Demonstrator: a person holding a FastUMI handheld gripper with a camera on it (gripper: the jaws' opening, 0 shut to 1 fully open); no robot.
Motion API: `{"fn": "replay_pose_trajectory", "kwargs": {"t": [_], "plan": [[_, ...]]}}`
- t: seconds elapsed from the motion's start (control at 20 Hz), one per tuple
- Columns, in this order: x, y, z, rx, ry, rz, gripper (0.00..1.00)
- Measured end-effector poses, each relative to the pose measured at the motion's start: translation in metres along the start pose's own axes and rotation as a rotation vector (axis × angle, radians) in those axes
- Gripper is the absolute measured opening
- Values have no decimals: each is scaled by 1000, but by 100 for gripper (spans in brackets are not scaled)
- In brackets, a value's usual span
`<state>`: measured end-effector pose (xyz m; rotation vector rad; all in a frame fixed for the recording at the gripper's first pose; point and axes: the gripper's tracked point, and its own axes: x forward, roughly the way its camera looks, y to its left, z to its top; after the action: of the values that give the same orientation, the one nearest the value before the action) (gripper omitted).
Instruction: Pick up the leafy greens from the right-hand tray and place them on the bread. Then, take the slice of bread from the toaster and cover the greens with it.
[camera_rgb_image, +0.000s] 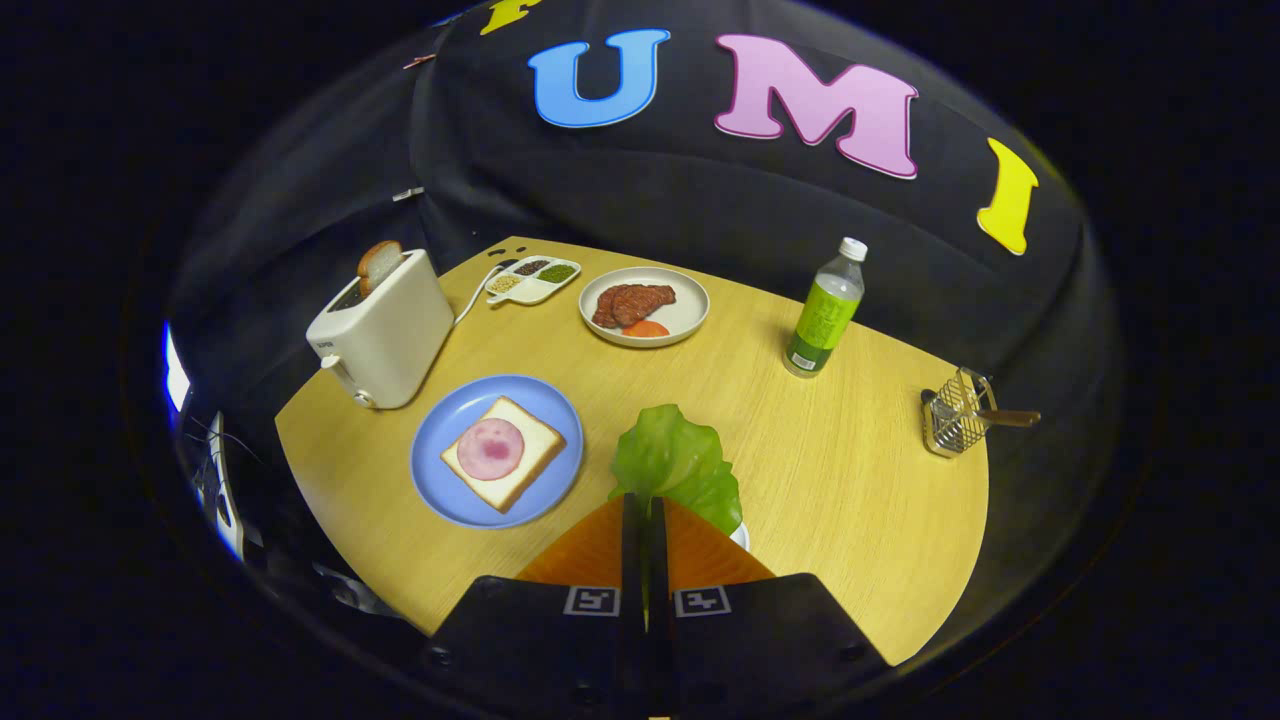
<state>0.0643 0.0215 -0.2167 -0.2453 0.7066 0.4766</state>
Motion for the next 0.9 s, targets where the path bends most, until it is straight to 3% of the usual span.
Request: {"fn": "replay_pose_trajectory", "kwargs": {"t": [0.35, 0.9], "plan": [[16, 57, 24, -82, 16, 63, 5], [87, 144, 23, -189, 108, 163, 5]]}}
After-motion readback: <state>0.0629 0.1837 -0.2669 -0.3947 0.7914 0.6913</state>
